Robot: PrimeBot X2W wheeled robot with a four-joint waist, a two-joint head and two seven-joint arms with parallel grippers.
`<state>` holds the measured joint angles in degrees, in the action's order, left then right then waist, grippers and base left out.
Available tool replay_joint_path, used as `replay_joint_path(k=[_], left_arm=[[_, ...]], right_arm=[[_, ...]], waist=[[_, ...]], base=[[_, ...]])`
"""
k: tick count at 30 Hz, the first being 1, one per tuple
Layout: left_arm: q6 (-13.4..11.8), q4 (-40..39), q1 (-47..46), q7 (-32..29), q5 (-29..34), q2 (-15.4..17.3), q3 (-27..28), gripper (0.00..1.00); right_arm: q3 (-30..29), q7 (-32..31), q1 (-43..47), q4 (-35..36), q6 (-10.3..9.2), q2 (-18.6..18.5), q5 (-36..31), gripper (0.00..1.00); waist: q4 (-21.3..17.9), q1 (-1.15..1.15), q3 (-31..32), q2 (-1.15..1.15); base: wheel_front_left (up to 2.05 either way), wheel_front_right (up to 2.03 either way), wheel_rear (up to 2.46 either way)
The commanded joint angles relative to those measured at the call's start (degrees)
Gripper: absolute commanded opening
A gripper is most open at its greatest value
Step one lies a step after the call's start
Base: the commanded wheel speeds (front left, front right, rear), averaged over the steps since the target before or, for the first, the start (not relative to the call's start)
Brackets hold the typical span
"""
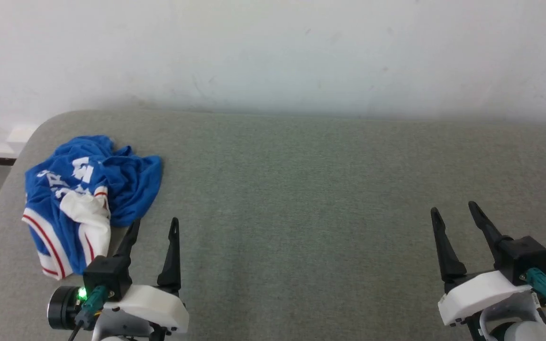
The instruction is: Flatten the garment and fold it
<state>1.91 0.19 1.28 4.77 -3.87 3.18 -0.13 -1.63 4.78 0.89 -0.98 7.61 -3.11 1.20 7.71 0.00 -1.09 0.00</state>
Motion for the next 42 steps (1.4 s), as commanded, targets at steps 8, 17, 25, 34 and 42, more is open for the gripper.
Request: replay_joint_path(k=[8, 17, 25, 34, 42], left_arm=[[0.7, 0.44, 1.31, 1.5, -1.03, -0.12, 0.24, 1.0], [1.29, 0.56, 1.91, 2.58, -1.87, -0.15, 0.13, 1.0], [1.7, 0.72, 2.52, 3.53, -2.59, -0.17, 0.24, 1.0], [1.43, 0.49, 3.6, 4.49, -3.27, -0.19, -0.1, 1.0], [0.96, 0.42, 3.96, 5.45, -4.26, -0.21, -1.0, 1.0]], right_arm=[[0.54, 1.51, -0.81, -0.78, -0.05, 0.1, -0.31, 1.0], [1.43, 2.58, -1.16, -1.79, -0.06, 0.12, -0.3, 1.0], [1.88, 3.54, -1.33, -2.57, -0.07, 0.13, -0.31, 1.0], [2.41, 4.49, -1.46, -3.23, -0.07, 0.15, -0.19, 1.0], [2.83, 5.45, -1.6, -3.74, -0.08, 0.16, -0.44, 1.0]], waist=[[5.15, 0.0, -0.06, 0.0], [10.04, 0.0, -0.05, 0.0], [14.52, 0.0, -0.07, 0.0], [16.99, 0.0, 0.0, 0.0], [19.31, 0.0, -0.19, 0.0]], base=[[0.0, 0.0, 0.0], [0.0, 0.0, 0.0], [-0.04, -0.04, -0.04], [-0.16, -0.16, -0.16], [-0.06, -0.06, -0.06]])
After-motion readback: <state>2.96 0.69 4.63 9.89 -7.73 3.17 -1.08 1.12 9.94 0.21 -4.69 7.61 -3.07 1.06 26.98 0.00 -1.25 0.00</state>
